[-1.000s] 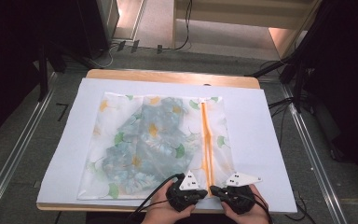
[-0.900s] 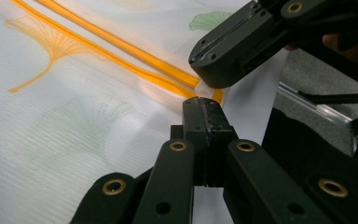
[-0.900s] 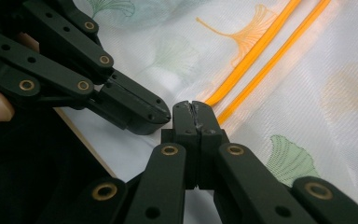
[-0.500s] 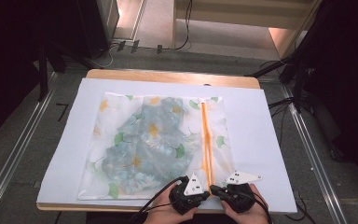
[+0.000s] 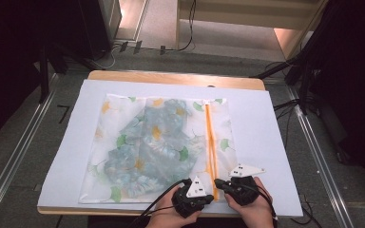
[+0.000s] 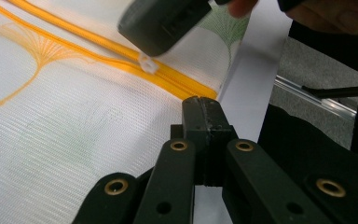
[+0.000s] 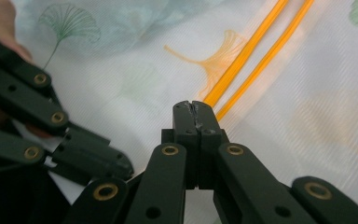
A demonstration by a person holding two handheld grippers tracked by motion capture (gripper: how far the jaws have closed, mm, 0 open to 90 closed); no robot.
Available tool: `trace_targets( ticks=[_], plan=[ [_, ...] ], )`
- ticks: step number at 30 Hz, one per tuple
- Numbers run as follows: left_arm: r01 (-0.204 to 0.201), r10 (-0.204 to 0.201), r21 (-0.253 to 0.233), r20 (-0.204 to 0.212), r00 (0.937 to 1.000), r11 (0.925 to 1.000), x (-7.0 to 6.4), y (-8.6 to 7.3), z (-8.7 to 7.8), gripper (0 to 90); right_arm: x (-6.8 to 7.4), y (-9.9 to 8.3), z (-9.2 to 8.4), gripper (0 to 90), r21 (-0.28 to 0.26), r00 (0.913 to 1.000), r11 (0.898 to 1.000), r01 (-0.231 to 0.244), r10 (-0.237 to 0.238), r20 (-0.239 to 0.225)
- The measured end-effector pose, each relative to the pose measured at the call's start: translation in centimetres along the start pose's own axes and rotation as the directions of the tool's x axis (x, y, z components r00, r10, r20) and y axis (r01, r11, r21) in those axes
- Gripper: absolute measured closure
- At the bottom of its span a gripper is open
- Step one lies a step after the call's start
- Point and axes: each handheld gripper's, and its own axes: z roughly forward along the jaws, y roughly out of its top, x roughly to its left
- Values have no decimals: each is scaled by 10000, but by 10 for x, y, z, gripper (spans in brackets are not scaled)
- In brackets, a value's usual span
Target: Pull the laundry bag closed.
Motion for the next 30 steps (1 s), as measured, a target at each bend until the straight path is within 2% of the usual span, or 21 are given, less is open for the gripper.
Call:
trace_targets(
  ticks=[4,13,20,30],
  plan=[
    [42,-42,6,10,10000,10000,0,0,0,900,-8,9,1,900,-319,9999,9995,-71,76,138],
    [29,-29,17,-3,10000,10000,0,0,0,900,-27,32,13,900,-552,9994,9984,-97,116,337],
    [76,-76,-14,-4,10000,10000,0,-1,0,900,-40,50,23,900,-634,9982,9980,-67,105,590],
    [44,-44,-44,-17,10000,10000,0,-1,0,900,-52,76,37,900,-621,9964,9980,-110,161,827]
  ],
)
